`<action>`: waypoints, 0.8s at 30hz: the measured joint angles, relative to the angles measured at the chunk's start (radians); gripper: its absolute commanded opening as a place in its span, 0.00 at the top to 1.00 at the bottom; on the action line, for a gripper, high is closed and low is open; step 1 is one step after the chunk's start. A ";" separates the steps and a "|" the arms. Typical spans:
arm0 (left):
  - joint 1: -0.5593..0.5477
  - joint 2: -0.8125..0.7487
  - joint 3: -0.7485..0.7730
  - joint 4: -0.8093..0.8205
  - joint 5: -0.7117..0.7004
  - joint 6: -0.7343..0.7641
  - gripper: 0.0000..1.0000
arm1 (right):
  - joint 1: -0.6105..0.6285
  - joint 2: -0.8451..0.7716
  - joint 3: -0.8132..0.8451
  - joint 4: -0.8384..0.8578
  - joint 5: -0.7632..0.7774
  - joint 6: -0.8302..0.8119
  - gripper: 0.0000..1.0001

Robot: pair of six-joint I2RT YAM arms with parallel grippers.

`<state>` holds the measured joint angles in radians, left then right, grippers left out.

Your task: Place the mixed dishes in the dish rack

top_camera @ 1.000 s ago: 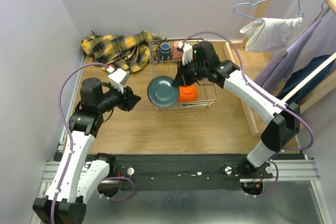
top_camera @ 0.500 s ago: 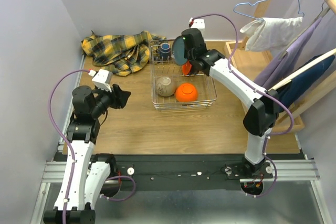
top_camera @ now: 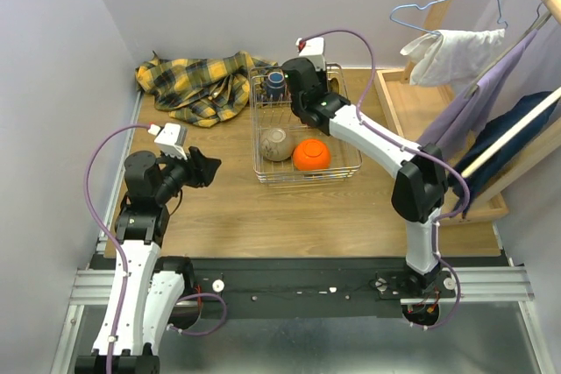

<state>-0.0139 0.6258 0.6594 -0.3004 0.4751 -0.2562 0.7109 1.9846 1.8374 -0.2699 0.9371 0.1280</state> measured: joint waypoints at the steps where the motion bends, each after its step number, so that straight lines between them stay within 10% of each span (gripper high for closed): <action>1: 0.000 -0.002 0.000 0.000 0.000 -0.002 0.41 | 0.002 0.010 0.000 0.008 0.010 -0.010 1.00; 24: 0.000 -0.037 -0.069 0.006 0.000 -0.037 0.41 | 0.006 0.187 0.034 0.097 0.127 -0.042 0.99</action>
<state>-0.0139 0.5884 0.5903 -0.2939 0.4747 -0.2928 0.7170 2.1719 1.8713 -0.1734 1.0637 0.0864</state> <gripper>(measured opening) 0.591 0.045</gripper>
